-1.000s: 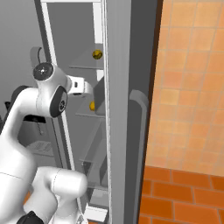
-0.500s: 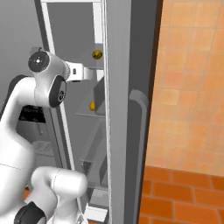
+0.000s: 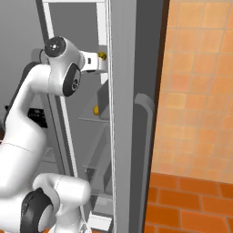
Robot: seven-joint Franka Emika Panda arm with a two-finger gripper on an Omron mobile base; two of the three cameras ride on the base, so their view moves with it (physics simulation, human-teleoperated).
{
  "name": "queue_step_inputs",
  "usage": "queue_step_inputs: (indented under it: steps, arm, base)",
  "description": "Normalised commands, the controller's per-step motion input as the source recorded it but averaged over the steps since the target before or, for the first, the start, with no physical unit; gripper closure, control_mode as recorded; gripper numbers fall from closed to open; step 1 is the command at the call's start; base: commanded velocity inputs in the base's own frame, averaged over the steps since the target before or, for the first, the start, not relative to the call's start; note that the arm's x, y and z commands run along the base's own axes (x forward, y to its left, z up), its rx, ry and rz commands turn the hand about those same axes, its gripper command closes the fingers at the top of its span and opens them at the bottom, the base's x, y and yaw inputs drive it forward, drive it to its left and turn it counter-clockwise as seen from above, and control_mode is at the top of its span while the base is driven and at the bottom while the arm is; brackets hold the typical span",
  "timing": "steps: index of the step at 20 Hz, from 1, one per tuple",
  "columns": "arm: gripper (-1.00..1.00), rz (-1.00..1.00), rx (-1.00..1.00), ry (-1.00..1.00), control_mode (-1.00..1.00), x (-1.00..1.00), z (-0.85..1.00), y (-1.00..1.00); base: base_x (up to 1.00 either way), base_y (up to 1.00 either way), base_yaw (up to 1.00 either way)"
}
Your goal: Place one lemon and one fish in each tupperware on the nearby counter, to pack two identical lunches.
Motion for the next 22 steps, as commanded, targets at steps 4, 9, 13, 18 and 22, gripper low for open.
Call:
queue_step_inputs:
  steps: [4, 9, 13, 18, 22]
  arm:
    - [-1.00, 0.00, -0.10, 0.00, -1.00, 0.35, 0.06, -0.12]
    - [-1.00, 0.02, -0.08, 0.00, -1.00, 0.41, 0.02, -0.11]
    - [-1.00, 0.07, 0.00, 0.00, -1.00, 0.28, 0.00, -0.39]
    - [-1.00, 0.05, 0.00, 0.08, -1.00, 0.42, 0.01, -0.20]
    - [-1.00, 0.06, 0.00, 0.08, -1.00, 0.44, 0.00, -0.19]
  base:
    - [0.00, 0.00, 0.00]
    - [0.00, 0.00, 0.00]
    - [0.00, 0.00, 0.00]
    - [0.00, 0.00, 0.00]
    - [0.00, 0.00, 0.00]
